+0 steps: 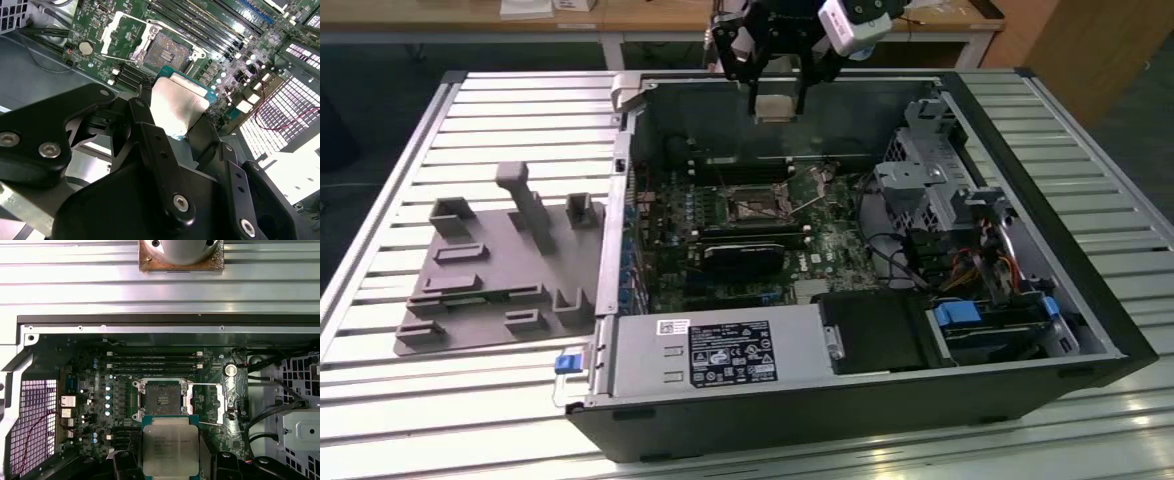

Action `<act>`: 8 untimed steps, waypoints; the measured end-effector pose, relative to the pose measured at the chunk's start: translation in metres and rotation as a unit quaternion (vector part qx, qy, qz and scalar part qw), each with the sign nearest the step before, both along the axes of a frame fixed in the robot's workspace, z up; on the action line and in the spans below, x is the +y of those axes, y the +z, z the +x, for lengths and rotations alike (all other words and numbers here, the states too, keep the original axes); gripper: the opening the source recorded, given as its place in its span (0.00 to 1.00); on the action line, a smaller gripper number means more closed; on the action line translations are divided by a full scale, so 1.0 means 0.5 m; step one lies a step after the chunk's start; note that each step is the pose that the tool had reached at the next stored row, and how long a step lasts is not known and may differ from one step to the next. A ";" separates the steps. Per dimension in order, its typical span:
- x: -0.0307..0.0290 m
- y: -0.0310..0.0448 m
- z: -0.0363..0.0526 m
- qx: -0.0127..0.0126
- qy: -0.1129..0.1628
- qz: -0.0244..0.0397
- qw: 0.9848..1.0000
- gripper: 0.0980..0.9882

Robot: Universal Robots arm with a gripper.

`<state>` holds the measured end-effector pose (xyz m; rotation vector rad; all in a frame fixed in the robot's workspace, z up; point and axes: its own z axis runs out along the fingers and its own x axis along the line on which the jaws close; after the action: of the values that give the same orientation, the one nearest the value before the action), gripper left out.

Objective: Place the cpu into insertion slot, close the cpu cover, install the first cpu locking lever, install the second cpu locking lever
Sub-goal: 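Place the cpu into insertion slot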

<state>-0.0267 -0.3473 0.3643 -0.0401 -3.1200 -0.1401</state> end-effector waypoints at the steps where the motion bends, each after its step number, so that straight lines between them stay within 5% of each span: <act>1: 0.000 -0.002 0.000 0.000 0.000 0.000 1.000 0.49; 8: 0.001 -0.018 0.000 0.000 0.000 0.000 1.000 0.49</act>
<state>-0.0267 -0.3468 0.3552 -0.0400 -3.1200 -0.1400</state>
